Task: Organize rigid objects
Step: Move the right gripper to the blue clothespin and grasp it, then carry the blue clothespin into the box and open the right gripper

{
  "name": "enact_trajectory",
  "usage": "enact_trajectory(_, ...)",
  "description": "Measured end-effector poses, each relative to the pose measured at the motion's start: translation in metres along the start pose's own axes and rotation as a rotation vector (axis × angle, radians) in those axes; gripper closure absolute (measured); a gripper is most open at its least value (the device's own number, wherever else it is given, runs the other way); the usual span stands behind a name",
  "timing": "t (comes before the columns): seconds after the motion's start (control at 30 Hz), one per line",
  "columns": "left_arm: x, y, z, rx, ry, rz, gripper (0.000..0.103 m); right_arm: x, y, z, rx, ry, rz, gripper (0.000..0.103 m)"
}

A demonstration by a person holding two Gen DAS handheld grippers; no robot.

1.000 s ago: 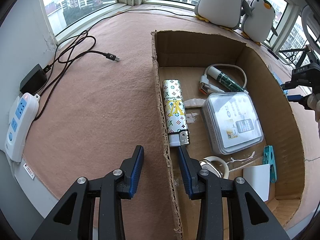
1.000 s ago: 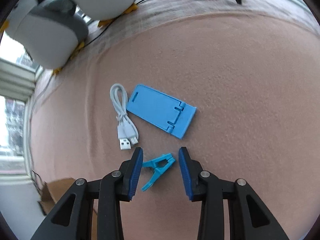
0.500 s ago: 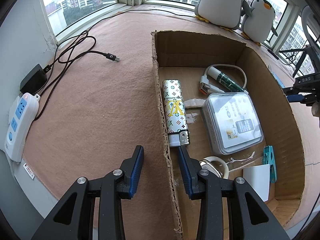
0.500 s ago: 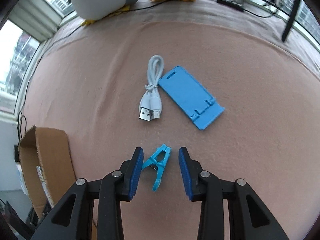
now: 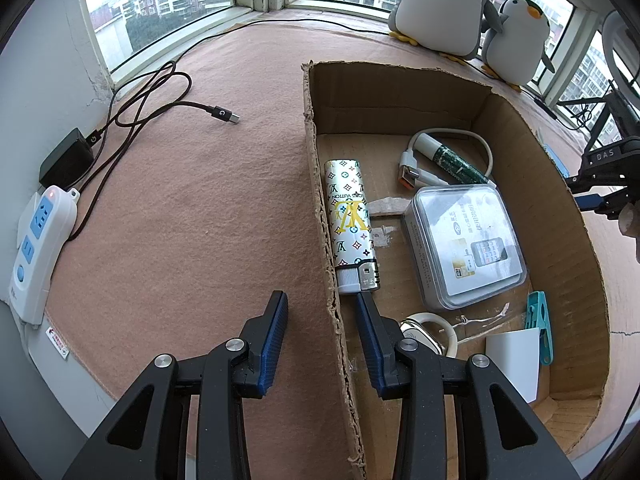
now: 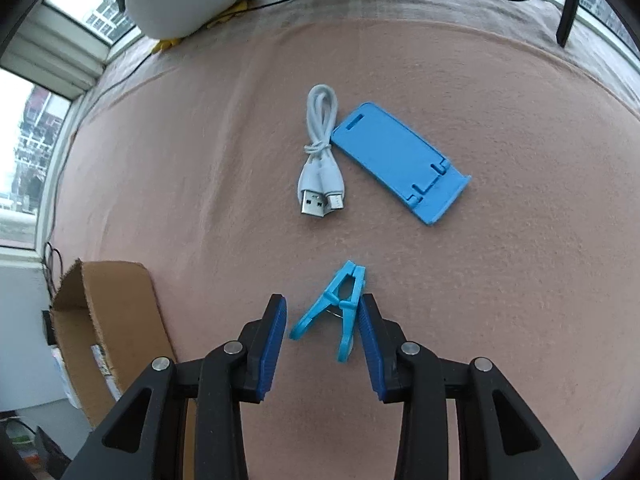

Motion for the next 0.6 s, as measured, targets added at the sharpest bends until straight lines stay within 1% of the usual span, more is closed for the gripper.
enact_trajectory(0.13,0.0,0.0,0.0,0.0,-0.001,0.0,0.065,0.002,0.003,0.007,-0.054,-0.059,0.017,0.069)
enact_trajectory(0.3,0.0,0.0,0.0,0.0,-0.001,0.0,0.065,0.003,0.004,0.009,-0.091,-0.101,0.013,0.07)
enact_trajectory(0.33,0.001,0.0,0.0,0.0,-0.001,0.0,0.065,0.002,0.004,0.01,-0.093,-0.108,0.012,0.073)
enact_trajectory(0.5,0.001,0.0,0.0,0.001,0.001,0.0,0.065,-0.001,0.002,0.01,-0.089,-0.15,-0.007,0.074)
enact_trajectory(0.6,0.001,0.0,0.0,0.001,0.001,0.0,0.065,-0.011,-0.005,0.007,-0.054,-0.153,-0.033,0.074)
Point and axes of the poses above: each gripper's, at about its wrist camera, not at the fingertips, and y roughly the way its jaws point, z to its left, x to its top, the point moved 9 cm from there along y, roughly the way its jaws point, and after that the axes turned 12 degrees about -y, right-handed, at the moved point
